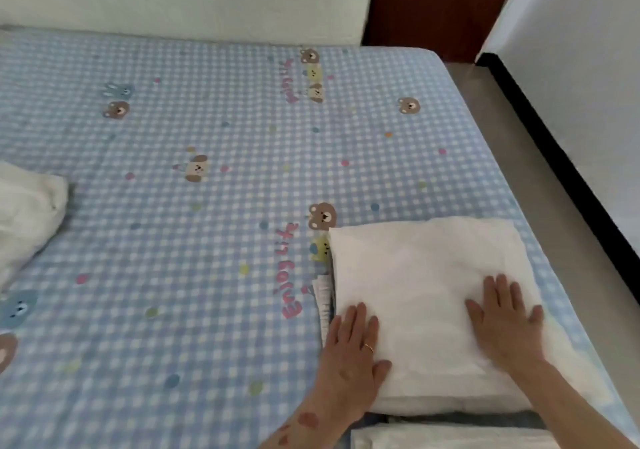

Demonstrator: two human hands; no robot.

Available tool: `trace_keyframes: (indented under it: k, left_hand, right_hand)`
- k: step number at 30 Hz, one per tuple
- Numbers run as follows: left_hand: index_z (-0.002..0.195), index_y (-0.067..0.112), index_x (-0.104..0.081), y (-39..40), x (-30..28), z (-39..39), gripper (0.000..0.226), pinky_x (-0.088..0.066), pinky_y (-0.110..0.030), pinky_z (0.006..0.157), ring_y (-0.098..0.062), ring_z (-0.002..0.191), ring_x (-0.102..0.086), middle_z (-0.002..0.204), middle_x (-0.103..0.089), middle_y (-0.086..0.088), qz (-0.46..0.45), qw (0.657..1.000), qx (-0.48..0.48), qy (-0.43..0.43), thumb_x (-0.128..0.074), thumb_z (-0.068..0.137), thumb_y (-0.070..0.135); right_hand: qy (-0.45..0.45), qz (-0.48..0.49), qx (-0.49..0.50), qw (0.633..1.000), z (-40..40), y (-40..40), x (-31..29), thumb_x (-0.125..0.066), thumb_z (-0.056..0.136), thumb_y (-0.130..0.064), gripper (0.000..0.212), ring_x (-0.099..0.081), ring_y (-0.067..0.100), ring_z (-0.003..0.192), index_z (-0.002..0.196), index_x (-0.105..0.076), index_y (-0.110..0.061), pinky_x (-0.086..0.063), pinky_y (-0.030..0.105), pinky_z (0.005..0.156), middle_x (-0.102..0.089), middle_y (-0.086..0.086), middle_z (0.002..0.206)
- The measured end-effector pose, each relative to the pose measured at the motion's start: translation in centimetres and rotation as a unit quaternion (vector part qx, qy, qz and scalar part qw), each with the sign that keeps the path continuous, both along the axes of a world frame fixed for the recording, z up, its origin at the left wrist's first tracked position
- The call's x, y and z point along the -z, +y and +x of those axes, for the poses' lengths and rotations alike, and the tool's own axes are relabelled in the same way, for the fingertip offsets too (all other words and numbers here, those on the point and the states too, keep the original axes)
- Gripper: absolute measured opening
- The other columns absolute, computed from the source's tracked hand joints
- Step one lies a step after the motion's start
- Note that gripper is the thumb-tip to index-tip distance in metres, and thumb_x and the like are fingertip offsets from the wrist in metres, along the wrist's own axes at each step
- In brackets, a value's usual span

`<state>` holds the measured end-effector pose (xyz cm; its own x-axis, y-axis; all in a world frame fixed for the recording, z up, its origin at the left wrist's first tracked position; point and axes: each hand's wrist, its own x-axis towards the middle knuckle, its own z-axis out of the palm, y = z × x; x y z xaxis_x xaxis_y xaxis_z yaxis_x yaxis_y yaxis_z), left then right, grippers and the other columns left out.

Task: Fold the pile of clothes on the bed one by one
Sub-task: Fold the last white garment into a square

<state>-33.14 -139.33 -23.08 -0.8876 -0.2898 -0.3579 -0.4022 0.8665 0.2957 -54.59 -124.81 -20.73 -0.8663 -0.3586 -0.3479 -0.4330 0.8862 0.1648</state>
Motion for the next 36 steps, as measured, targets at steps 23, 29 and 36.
trace_keyframes:
  k: [23, 29, 36]
  left_hand:
    - [0.140, 0.014, -0.039, -35.4, -2.7, 60.0, 0.046, -0.032, -0.025, 0.105, -0.015, 0.129, -0.043, 0.139, -0.047, -0.001, 0.021, 0.852, -0.524, 0.000, -0.046, 0.097, 0.028]
    - [0.149, 0.009, -0.020, -46.3, -1.2, 59.9, 0.074, -0.040, -0.034, 0.101, -0.025, 0.129, -0.038, 0.143, -0.035, -0.012, 0.008, 0.860, -0.491, 0.138, -0.063, 0.088, 0.014]
    - [0.140, 0.034, 0.017, -52.2, 0.4, 56.0, 0.079, -0.042, -0.018, 0.057, -0.010, 0.071, -0.039, 0.100, -0.042, -0.001, -0.136, 0.935, -0.315, 0.091, -0.047, 0.098, 0.016]
  right_hand:
    - [-0.352, -0.228, -0.205, 0.885, 57.6, -44.0, -2.4, -0.035, 0.102, -0.031, 0.036, -0.049, 0.018, 0.124, 0.134, -0.044, -0.017, -0.038, 0.033, 0.103, -0.049, 0.002, 0.137]
    - [-0.293, -0.198, -0.204, 0.913, 64.5, -52.5, 3.6, -0.045, 0.097, -0.038, 0.075, -0.018, 0.023, 0.144, 0.152, 0.001, -0.015, -0.022, 0.035, 0.116, -0.005, 0.007, 0.159]
    - [-0.174, -0.255, -0.144, 0.940, 67.6, -55.1, 9.3, -0.053, 0.087, -0.052, 0.097, 0.008, 0.032, 0.146, 0.147, 0.020, -0.029, -0.004, 0.043, 0.119, 0.023, 0.017, 0.154]
